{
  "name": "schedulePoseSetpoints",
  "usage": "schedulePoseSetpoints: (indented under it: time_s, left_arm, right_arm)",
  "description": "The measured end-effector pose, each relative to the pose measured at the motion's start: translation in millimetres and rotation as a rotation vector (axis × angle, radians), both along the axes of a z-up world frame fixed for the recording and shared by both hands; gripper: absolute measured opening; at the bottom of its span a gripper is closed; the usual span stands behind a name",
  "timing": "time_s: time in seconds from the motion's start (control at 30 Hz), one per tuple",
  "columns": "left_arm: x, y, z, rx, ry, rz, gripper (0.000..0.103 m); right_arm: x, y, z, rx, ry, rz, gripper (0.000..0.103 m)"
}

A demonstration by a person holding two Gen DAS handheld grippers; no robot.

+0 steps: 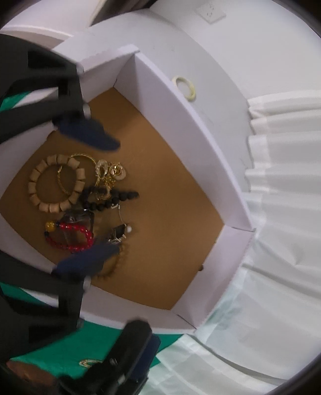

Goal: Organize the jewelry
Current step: 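Carry the black bracelet and brown necklace into the white box and open both tools, then move both open tools back toward the gold bead necklace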

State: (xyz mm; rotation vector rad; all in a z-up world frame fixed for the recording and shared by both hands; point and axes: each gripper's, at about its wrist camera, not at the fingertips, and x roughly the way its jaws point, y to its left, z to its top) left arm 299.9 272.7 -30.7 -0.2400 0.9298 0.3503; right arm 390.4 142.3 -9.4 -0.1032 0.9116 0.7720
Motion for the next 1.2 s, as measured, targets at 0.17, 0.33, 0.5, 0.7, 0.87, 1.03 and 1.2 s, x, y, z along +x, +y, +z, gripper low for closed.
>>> schedulePoseSetpoints:
  time_s: [0.17, 0.33, 0.5, 0.7, 0.87, 1.03, 1.2]
  left_arm:
    - [-23, -28, 17, 0.045, -0.047, -0.034, 0.091]
    - [-50, -83, 29, 0.081, -0.105, -0.127, 0.094]
    - [-78, -147, 23, 0.062, -0.129, -0.219, 0.096]
    - [-104, -221, 2, 0.036, -0.114, -0.323, 0.096]
    - [-115, -268, -8, 0.025, -0.087, -0.399, 0.096]
    - [-123, -291, -7, 0.08, -0.099, -0.423, 0.096]
    - [-124, -295, -5, 0.109, -0.109, -0.421, 0.096]
  right_arm:
    - [-26, -34, 21, -0.034, -0.092, -0.051, 0.07]
    - [-62, -83, 18, -0.073, -0.12, -0.093, 0.07]
    - [-95, -150, 7, -0.104, -0.141, -0.177, 0.07]
    - [-138, -241, -11, -0.184, -0.135, -0.324, 0.07]
    - [-168, -292, -14, -0.205, -0.142, -0.419, 0.07]
    - [-181, -320, -14, -0.182, -0.138, -0.47, 0.07]
    - [-185, -330, -18, -0.167, -0.122, -0.494, 0.07]
